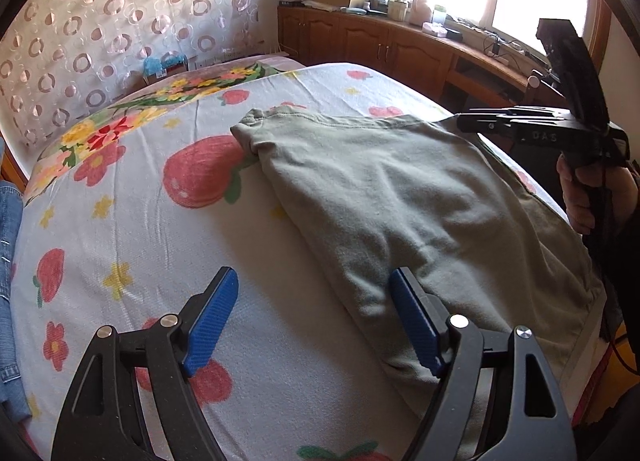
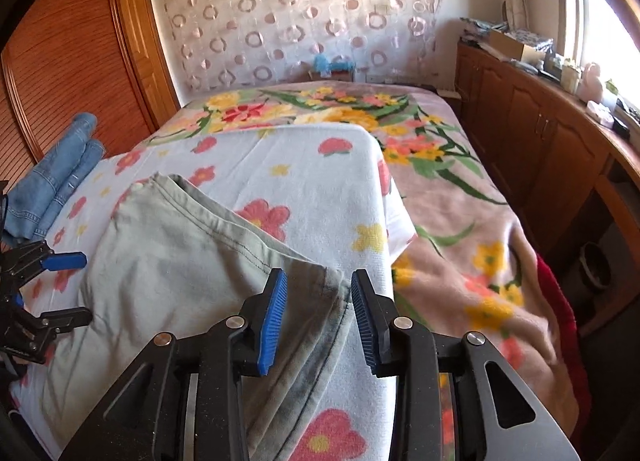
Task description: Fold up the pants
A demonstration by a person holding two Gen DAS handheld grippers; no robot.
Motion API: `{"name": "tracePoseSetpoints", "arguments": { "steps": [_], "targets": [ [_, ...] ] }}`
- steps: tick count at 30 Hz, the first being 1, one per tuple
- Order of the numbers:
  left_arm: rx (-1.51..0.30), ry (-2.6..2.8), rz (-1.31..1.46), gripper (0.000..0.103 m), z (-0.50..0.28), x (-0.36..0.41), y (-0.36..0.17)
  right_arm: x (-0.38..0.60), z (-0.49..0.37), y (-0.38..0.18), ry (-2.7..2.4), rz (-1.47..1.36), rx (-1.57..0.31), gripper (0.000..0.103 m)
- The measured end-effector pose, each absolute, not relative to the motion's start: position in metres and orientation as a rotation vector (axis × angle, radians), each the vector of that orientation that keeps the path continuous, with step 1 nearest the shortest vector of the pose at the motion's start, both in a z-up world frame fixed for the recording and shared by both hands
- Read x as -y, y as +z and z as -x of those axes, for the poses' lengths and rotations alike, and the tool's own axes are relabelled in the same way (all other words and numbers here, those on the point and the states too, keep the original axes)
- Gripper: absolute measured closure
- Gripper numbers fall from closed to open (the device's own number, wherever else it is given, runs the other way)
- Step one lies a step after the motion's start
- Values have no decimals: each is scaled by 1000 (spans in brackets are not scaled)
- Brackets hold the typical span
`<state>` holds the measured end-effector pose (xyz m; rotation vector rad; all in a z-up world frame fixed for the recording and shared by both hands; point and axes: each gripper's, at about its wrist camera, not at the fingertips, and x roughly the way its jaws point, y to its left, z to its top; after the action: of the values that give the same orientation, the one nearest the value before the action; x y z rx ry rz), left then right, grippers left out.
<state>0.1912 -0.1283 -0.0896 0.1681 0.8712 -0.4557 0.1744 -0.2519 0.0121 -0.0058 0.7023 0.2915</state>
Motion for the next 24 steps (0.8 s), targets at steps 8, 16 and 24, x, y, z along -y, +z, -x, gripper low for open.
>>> {"name": "tracePoseSetpoints", "arguments": {
  "steps": [8, 16, 24],
  "targets": [
    [-872, -459, -177, 21, -191, 129, -90, 260, -173, 21, 296, 37, -656, 97],
    [-875, -451, -165, 20, -191, 128, -89, 269, -170, 12, 199, 42, -655, 98],
    [-848, -471, -153, 20, -176, 128, -75, 267, -167, 22, 199, 26, -658, 90]
  ]
}}
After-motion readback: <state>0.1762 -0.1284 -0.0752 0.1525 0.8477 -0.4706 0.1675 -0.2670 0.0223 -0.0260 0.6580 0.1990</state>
